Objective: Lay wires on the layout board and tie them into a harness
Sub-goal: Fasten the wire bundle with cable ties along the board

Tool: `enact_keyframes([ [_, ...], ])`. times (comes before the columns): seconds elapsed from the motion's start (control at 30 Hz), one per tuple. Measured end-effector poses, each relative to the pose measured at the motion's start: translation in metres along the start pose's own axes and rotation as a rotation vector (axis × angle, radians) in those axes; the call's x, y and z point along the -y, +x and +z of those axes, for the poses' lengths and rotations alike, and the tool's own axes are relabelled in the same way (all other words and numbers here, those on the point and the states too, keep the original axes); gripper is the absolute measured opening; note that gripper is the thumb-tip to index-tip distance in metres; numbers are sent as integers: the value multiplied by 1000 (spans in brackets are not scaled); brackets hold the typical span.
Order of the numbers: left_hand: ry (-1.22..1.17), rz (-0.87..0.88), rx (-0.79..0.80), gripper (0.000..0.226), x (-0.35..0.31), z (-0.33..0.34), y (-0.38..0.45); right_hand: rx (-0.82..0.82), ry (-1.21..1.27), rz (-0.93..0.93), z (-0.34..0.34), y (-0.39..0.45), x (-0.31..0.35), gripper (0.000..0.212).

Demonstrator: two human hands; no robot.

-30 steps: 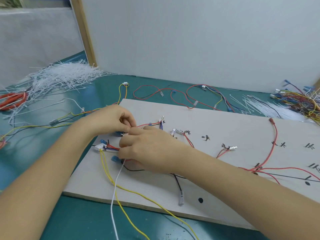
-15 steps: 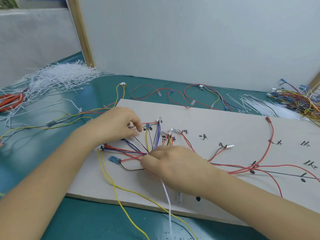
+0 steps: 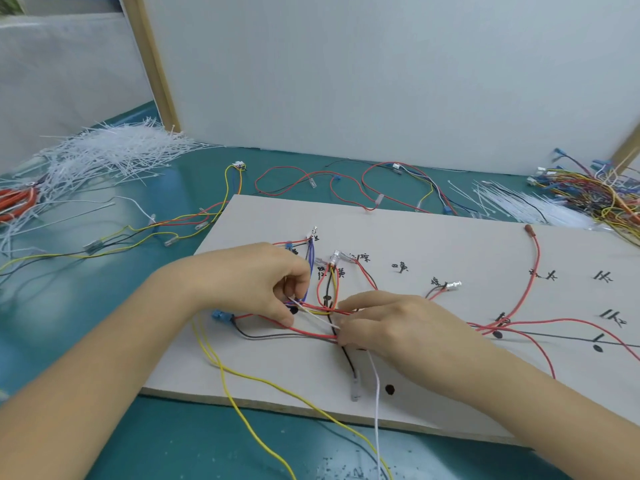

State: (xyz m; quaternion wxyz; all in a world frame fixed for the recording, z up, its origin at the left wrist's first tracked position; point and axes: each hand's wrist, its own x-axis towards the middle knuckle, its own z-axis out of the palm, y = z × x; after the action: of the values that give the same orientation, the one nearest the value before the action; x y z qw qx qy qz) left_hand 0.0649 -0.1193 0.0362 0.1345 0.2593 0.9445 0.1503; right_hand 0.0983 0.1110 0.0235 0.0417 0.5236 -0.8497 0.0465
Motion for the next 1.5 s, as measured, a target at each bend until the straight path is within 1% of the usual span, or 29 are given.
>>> enact_keyframes([
  [0.17,15,40,-5,30,-3,0,-1,-58,28,32,-6,-21,-2,34],
  [0.3,82,121,-46,22,-9,5,0,-66,96,58,-8,-26,0,38],
  [0.4,118,166,-80,9,-11,8,3,-58,215,152,-9,-27,3,33],
  [0.5,124,172,-103,6,-11,8,5,-61,356,222,-11,-27,6,26],
  [0.63,133,162,-146,15,-13,11,8,-111,651,354,-13,-26,14,20],
  [0.7,122,132,-134,16,-14,10,8,-99,851,443,-12,-24,17,14],
  [0.77,71,95,-111,21,-12,6,5,-72,959,521,-8,-21,18,4],
  [0.8,44,79,-94,25,-10,4,4,-61,971,546,-7,-20,18,10],
  [0.87,23,68,-72,28,-8,2,2,-42,1026,560,-5,-19,19,20],
  [0.97,51,80,-65,25,-8,2,3,-44,1162,573,-7,-21,23,19],
  [1.03,58,84,-63,23,-7,3,3,-37,1232,593,-7,-23,26,27],
  [1.1,55,83,-65,23,-5,3,3,-34,1237,607,-6,-23,30,31],
  [1.23,41,93,-69,27,-3,4,3,-72,1292,598,-8,-18,34,25],
  [1.33,18,80,-70,22,-2,5,4,-93,1351,592,-14,-17,32,20],
  [1.4,7,71,-72,22,-1,5,4,-76,1389,600,-15,-18,31,18],
  [1.5,-20,66,-78,27,0,5,5,-13,1377,619,-12,-21,33,18],
])
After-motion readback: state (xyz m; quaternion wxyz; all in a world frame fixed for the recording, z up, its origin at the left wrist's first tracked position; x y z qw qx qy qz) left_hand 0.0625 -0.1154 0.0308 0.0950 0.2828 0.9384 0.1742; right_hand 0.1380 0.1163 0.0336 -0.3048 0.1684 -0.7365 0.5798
